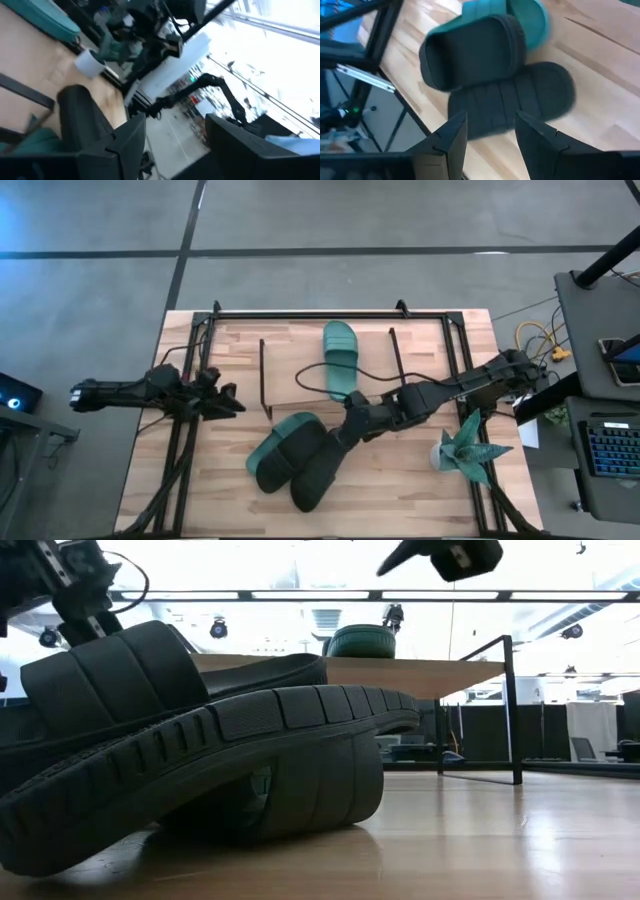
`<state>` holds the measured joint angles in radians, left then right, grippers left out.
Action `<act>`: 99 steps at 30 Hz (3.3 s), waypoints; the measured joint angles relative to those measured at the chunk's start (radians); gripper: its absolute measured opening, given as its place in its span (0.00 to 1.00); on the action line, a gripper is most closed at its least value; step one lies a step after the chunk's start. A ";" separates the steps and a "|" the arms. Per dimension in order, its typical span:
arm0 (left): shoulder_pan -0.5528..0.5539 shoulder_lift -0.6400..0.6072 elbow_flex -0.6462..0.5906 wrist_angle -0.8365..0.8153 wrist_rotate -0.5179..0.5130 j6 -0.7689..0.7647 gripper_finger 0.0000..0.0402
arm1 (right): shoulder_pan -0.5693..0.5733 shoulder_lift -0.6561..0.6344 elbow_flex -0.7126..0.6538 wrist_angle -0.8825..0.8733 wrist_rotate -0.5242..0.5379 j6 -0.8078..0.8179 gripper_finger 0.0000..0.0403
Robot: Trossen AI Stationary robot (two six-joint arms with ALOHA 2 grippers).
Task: Pick and place slides into the shelf
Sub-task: Move the right black slipper to the center of the table
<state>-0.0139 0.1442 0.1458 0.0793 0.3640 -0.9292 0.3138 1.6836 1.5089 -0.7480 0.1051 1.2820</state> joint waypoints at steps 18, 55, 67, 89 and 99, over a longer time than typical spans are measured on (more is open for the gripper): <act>-0.002 0.085 0.471 -0.770 -0.210 0.314 0.48 | 0.010 0.054 -0.004 0.062 0.021 0.044 0.39; -0.001 0.074 0.501 -0.855 -0.340 0.247 0.48 | 0.002 0.343 0.068 0.497 -0.175 -0.268 0.39; -0.001 0.089 0.500 -0.856 -0.346 0.253 0.48 | 0.025 0.361 0.068 0.580 -0.120 -0.300 0.39; -0.001 0.088 0.499 -0.858 -0.341 0.255 0.48 | 0.030 0.487 0.103 0.677 0.003 -0.253 0.38; -0.001 0.082 0.499 -0.876 -0.342 0.290 0.48 | 0.026 0.579 0.236 0.665 0.002 -0.262 0.11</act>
<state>-0.0151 0.2260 0.6453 -0.7968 0.0224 -0.6392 0.3402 2.2622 1.7445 -0.0833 0.1071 1.0203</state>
